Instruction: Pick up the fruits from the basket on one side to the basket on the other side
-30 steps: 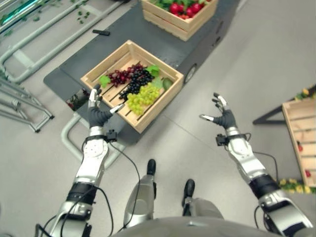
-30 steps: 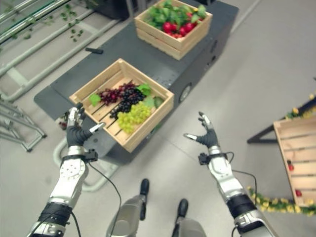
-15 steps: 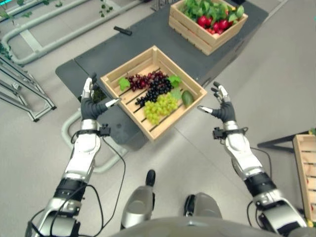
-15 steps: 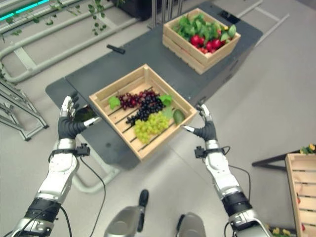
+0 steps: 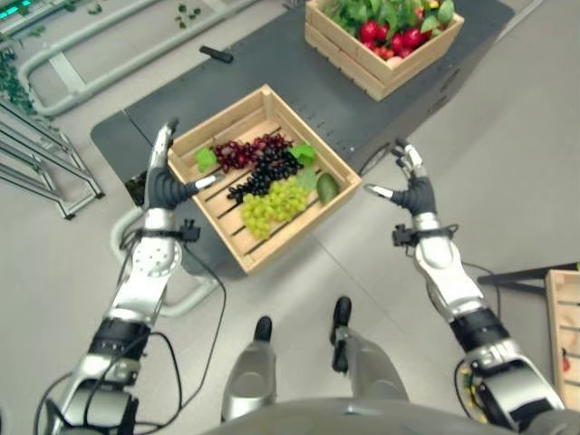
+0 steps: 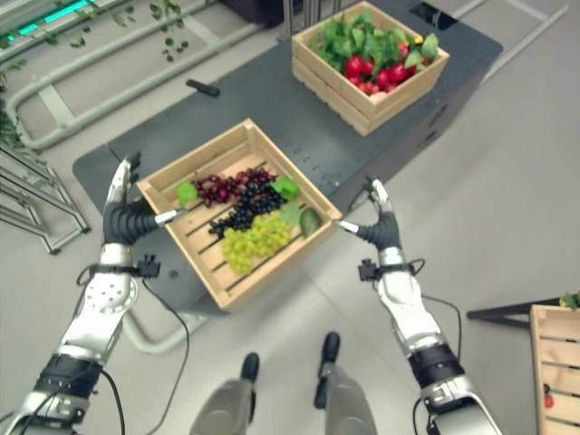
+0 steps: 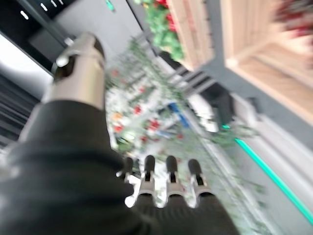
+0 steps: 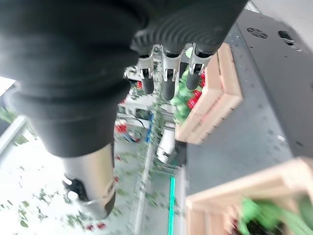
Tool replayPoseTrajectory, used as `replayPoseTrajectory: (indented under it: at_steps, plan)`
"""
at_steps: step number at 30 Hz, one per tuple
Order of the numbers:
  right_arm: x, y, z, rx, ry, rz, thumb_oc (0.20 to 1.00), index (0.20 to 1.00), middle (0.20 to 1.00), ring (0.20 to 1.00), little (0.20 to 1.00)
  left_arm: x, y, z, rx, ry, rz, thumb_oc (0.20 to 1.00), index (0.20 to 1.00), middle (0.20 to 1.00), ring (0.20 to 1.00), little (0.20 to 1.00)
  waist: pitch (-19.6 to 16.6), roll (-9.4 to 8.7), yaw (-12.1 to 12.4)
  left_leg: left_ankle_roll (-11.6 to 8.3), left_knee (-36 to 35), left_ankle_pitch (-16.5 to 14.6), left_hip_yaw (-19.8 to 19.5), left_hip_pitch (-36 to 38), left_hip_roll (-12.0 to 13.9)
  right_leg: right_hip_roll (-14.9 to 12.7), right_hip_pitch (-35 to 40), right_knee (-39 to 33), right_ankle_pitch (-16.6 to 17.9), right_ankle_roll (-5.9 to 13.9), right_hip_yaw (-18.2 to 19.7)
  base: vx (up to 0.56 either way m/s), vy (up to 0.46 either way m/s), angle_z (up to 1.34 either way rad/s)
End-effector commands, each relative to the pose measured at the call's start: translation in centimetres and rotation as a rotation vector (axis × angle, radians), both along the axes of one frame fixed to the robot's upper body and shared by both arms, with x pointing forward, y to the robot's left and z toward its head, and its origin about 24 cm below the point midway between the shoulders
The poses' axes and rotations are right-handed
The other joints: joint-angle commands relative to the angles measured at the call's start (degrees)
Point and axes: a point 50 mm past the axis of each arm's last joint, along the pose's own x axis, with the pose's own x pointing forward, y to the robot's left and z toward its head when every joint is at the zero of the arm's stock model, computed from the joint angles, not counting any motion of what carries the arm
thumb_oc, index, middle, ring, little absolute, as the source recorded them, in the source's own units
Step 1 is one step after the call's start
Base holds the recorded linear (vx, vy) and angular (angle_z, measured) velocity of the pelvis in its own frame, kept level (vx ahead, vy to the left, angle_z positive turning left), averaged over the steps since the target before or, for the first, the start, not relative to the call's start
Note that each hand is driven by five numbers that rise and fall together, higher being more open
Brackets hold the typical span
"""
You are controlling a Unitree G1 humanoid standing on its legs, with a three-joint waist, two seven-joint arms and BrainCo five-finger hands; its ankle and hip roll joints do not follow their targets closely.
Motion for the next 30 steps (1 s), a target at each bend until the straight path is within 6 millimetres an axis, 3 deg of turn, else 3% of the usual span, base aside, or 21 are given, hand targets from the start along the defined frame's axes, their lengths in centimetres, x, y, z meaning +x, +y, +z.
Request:
replayPoseTrajectory:
  at_steps: [1, 3, 4, 6, 7, 9, 10, 13, 14, 19, 24, 30]
  plan:
    - [0.2, -0.1, 3.4, -0.015, -0.164, 0.036, 1.0, 1.0, 1.0, 1.0, 1.0, 0.9, -0.2, 5.5, 0.12, -0.196, 0.008, 1.0, 1.0, 1.0, 1.0, 1.0, -0.4, 0.84, -0.4, 0.94, -9.5, 3.8, 1.6, 1.9, -0.9, -2.2, 4.0, 4.1, -7.0, 9.92, 0.2, 0.04, 0.018, -0.23]
    - [0.4, 0.4, 3.7, -0.025, -0.177, 0.04, 1.0, 1.0, 1.0, 1.0, 1.0, 2.6, 0.2, 7.2, 0.208, -0.181, 0.048, 1.0, 1.0, 1.0, 1.0, 1.0, 0.0, 1.95, -2.3, 0.73, -12.6, 5.3, 2.9, 2.4, -0.6, -2.0, 2.4, 3.6, -6.5, 9.93, 0.8, -0.03, 0.053, -0.49]
    - [0.4, 0.3, 3.8, -0.023, -0.18, 0.037, 1.0, 1.0, 1.0, 1.0, 1.0, 2.7, 0.0, 7.4, 0.21, -0.184, 0.045, 1.0, 1.0, 1.0, 1.0, 1.0, 0.1, 1.82, -2.1, 0.73, -12.8, 5.4, 3.0, 2.4, -0.6, -2.0, 2.2, 3.7, -6.5, 9.92, 0.8, -0.03, 0.083, -0.53]
    - [0.6, 0.6, 4.1, -0.024, -0.185, 0.047, 1.0, 1.0, 1.0, 1.0, 1.0, 3.9, 0.9, 8.1, 0.273, -0.129, 0.08, 1.0, 1.0, 1.0, 1.0, 1.0, 0.7, 2.7, -2.9, 0.84, -14.7, 5.9, 4.0, 2.9, -0.3, -2.3, 0.5, 3.4, -5.7, 10.3, 1.1, -0.04, 0.093, -0.23]
    - [0.6, 1.4, 4.1, -0.023, -0.186, 0.079, 1.0, 1.0, 1.0, 1.0, 1.0, 4.7, 2.4, 8.5, 0.312, -0.062, 0.12, 1.0, 1.0, 1.0, 1.0, 1.0, 1.6, 3.32, -3.9, 1.15, -15.4, 5.9, 4.7, 2.9, -0.1, -2.4, -1.0, 3.1, -4.8, 10.65, 2.2, -0.07, 0.096, -0.12]
    - [0.7, 1.7, 4.4, -0.018, -0.195, 0.089, 1.0, 1.0, 1.0, 1.0, 1.0, 5.1, 3.0, 8.8, 0.3, -0.041, 0.137, 1.0, 1.0, 1.0, 1.0, 1.0, 2.4, 3.37, -3.9, 1.25, -15.7, 6.1, 5.4, 2.6, 0.1, -2.5, -2.1, 3.2, -4.5, 10.79, 2.9, -0.05, 0.049, -0.19]
    - [0.8, 2.0, 4.4, -0.017, -0.196, 0.1, 1.0, 1.0, 1.0, 1.0, 1.0, 5.6, 3.5, 7.9, 0.292, 0.028, 0.149, 1.0, 1.0, 1.0, 1.0, 1.0, 3.2, 3.56, -4.6, 1.31, -15.8, 6.3, 5.7, 2.3, 0.2, -2.6, -2.8, 3.2, -4.3, 10.9, 3.2, -0.06, 0.037, -0.3]
    - [0.9, 2.1, 4.9, -0.014, -0.215, 0.096, 1.0, 1.0, 1.0, 1.0, 1.0, 6.0, 4.0, 7.6, 0.387, 0.096, 0.162, 1.0, 1.0, 1.0, 1.0, 1.0, 5.6, 3.91, -5.0, 1.44, -15.6, 6.4, 6.3, 1.0, 0.3, -2.8, -5.2, 3.7, -3.8, 11.14, 4.0, -0.06, 0.028, -0.16]
    - [0.9, 2.1, 5.0, 0.003, -0.222, 0.088, 1.0, 1.0, 1.0, 1.0, 1.0, 6.4, 4.7, 6.3, 0.403, 0.195, 0.175, 1.0, 1.0, 1.0, 1.0, 1.0, 7.7, 3.98, -5.8, 1.42, -15.4, 6.5, 6.6, -0.3, 0.5, -3.0, -6.8, 4.0, -3.3, 11.32, 4.4, -0.06, 0.01, -0.08]
    - [1.2, 2.0, 5.6, 0.021, -0.245, 0.06, 1.0, 1.0, 1.0, 1.0, 1.0, 7.3, 5.6, 3.9, 0.422, 0.329, 0.241, 1.0, 1.0, 1.0, 1.0, 1.0, 11.5, 3.43, -6.7, 1.43, -14.5, 6.7, 7.2, -3.1, 0.8, -3.1, -10.3, 4.8, -2.7, 11.57, 4.8, -0.04, -0.027, -0.08]
    - [1.3, 1.7, 6.0, 0.036, -0.275, 0.017, 1.0, 1.0, 1.0, 1.0, 1.0, 7.6, 5.6, 2.0, 0.463, 0.408, 0.272, 1.0, 1.0, 1.0, 1.0, 1.0, 11.5, 3.51, -7.1, 1.41, -13.0, 6.6, 6.7, -8.2, 0.5, -3.4, -15.3, 6.5, -2.9, 11.5, 4.6, 0.01, -0.044, -0.02]
    - [1.3, 1.8, 6.3, 0.042, -0.295, 0.016, 1.0, 1.0, 1.0, 1.0, 1.0, 7.7, 6.4, 1.8, 0.61, 0.444, 0.34, 1.0, 1.0, 1.0, 1.0, 1.0, 11.5, 3.67, -7.1, 1.42, -12.1, 6.5, 6.2, -11.8, 0.4, -3.5, -18.9, 7.3, -3.0, 11.41, 4.3, 0.01, -0.028, 0.05]
